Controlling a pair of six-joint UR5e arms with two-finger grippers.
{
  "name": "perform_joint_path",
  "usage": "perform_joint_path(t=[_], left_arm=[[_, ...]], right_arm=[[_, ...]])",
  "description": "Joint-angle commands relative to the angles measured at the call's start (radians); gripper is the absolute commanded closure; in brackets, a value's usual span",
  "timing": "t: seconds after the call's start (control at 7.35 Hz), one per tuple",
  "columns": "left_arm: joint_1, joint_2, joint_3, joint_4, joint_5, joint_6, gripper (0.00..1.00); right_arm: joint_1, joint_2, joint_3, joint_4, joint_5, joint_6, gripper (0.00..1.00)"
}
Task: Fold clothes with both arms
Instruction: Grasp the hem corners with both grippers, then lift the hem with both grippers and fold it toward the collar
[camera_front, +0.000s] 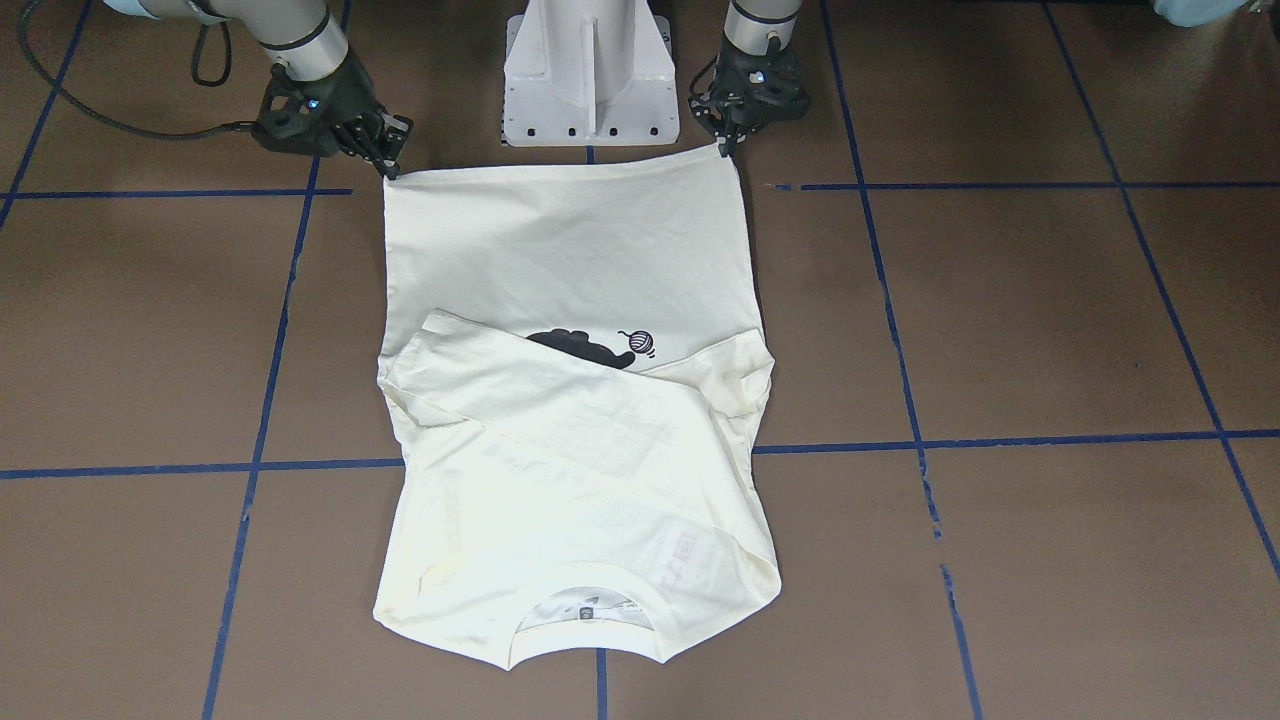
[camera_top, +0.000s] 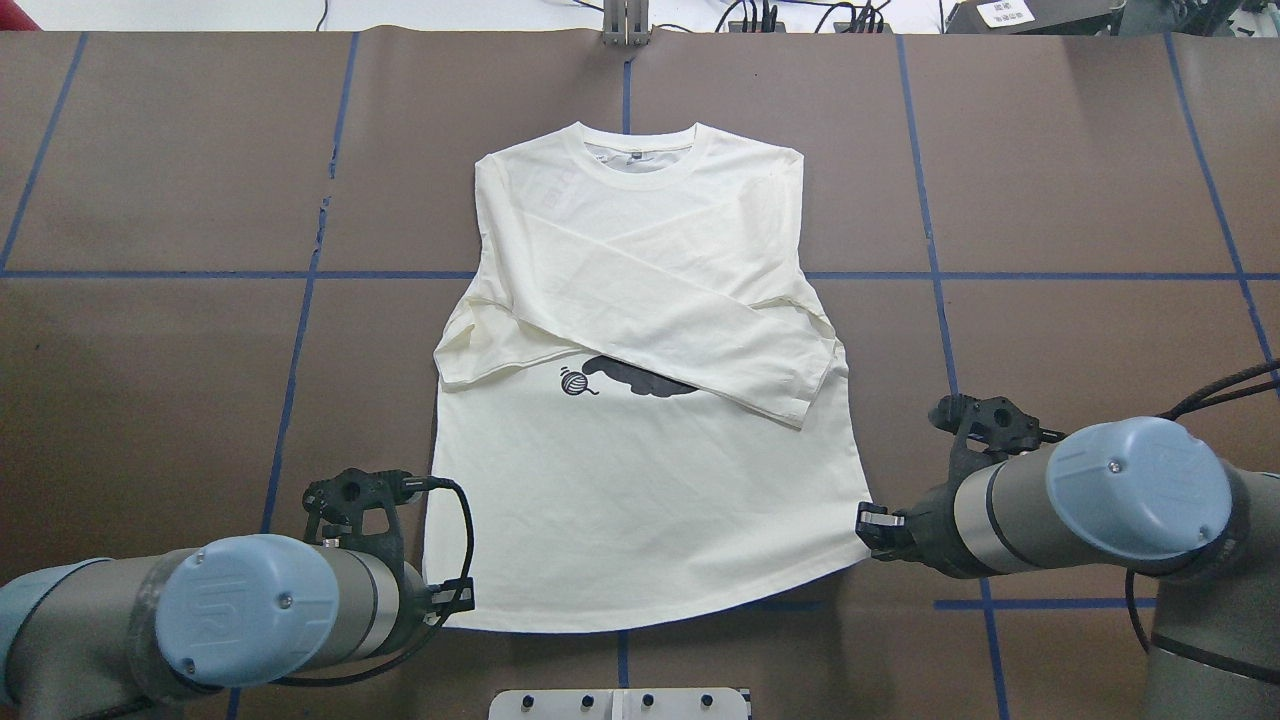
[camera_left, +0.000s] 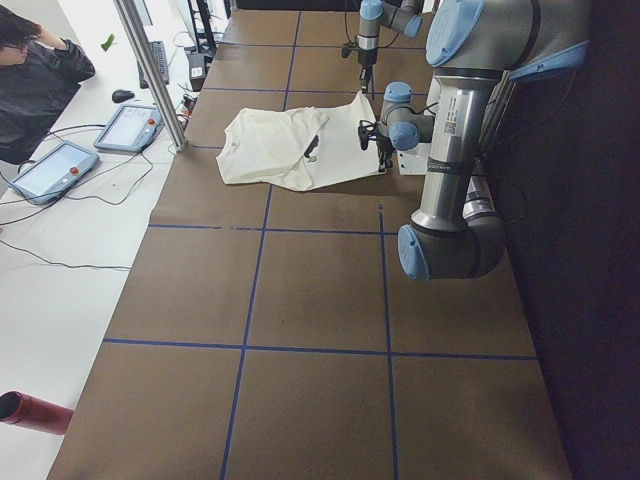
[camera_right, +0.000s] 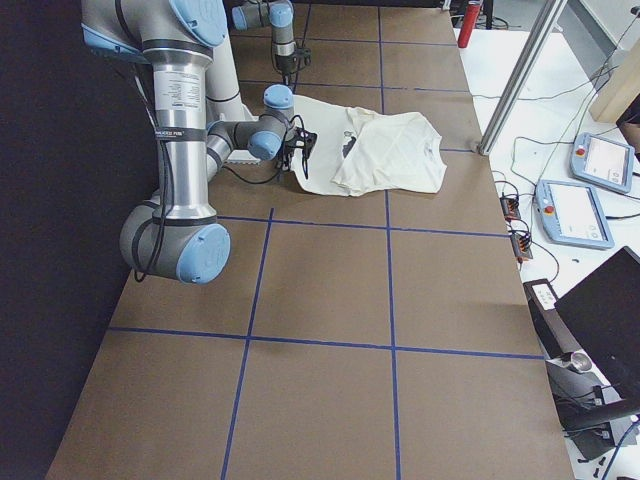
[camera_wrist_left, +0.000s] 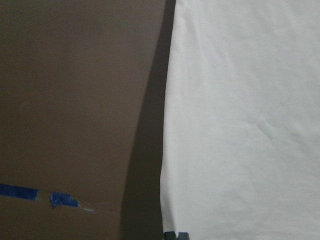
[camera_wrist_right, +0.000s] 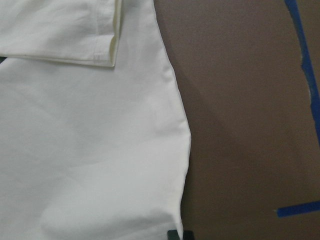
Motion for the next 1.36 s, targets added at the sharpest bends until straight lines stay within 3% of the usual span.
perform_joint_path(t=[0.0, 0.14, 0.41, 0.68, 1.09, 1.22], left_arm=[[-0.001, 0.0, -0.074, 0.037, -0.015, 0.061, 1.0], [0.001, 0.0, -0.112, 0.067, -0.017, 0.11, 1.0], [0.037, 0.027, -0.223, 0.161, -0.017, 0.175, 1.0], [0.073, 0.054, -0.262, 0.161, -0.017, 0.178, 1.0], [0.055, -0.003, -0.22, 0.152, -0.018, 0.178, 1.0], [-0.035, -0.059, -0.166, 0.152, -0.021, 0.193, 1.0]], right_arm=[[-0.003, -0.075, 0.119, -0.001, 0.092, -0.006, 1.0], [-0.029, -0.086, 0.153, -0.001, 0.142, -0.002, 1.0], [-0.128, -0.101, 0.194, -0.001, 0.152, 0.018, 1.0], [-0.14, -0.095, 0.214, -0.001, 0.158, 0.026, 1.0], [-0.004, -0.066, 0.189, 0.002, 0.155, 0.012, 1.0], [0.085, -0.028, 0.155, 0.002, 0.157, 0.006, 1.0]])
